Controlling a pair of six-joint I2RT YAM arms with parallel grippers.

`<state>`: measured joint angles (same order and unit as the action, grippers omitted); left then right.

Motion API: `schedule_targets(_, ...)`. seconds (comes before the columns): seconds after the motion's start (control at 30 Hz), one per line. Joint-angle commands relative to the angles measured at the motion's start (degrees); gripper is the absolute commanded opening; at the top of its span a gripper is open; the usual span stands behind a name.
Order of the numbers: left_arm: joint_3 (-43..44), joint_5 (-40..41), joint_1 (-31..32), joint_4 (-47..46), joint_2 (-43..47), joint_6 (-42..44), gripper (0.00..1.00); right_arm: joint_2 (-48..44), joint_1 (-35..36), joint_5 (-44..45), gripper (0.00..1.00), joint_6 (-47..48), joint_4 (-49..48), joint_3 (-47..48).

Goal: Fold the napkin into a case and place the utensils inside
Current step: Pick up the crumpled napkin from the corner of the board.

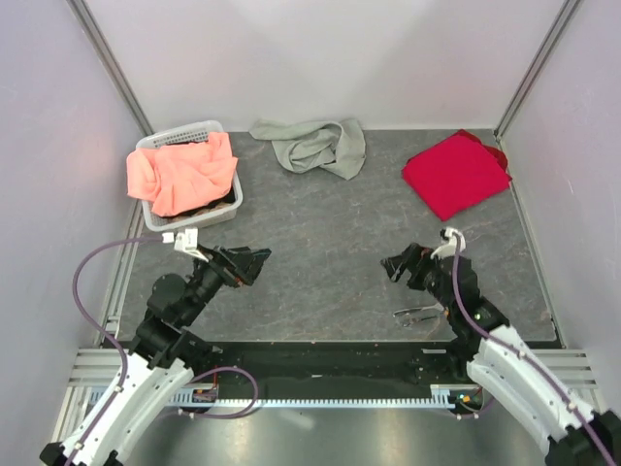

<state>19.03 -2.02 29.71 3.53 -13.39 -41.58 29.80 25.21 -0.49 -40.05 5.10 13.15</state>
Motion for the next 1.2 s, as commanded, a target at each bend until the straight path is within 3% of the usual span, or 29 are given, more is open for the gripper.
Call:
schedule_targets(0.0,7.0,-3.4,0.0,9.6,-5.2,1.2,1.00,12.9,-0.2,8.2,0.98,5.9,-2.9,9.9)
schedule_targets(0.2,6.7,-5.0,0.0,8.7,-8.6,2.6,1.00,40.6,-0.2,9.5,0.98,12.0,-8.4,27.5)
schedule_targets(0.33,10.0,-7.7,0.0,12.2,-11.7,4.8,1.00,60.0,-0.3,9.5,0.98,14.9,-8.4,44.5)
schedule_targets(0.47,12.1,-8.2,0.0,18.3,-13.8,5.1,0.98,73.1,-0.1,8.1,0.98,17.1,-9.3,57.1)
schedule_targets(0.6,10.9,-11.2,0.0,18.2,-14.6,2.6,0.96,85.7,0.4,7.6,0.98,18.5,-9.3,70.1)
schedule_targets(0.83,9.1,-13.2,0.0,14.9,-17.3,0.9,0.93,97.8,1.6,13.8,0.98,18.3,-10.7,81.8)
schedule_targets(1.17,10.9,-13.4,0.0,10.9,-23.6,0.4,0.90,107.9,1.6,28.1,0.94,5.9,-5.3,93.8)
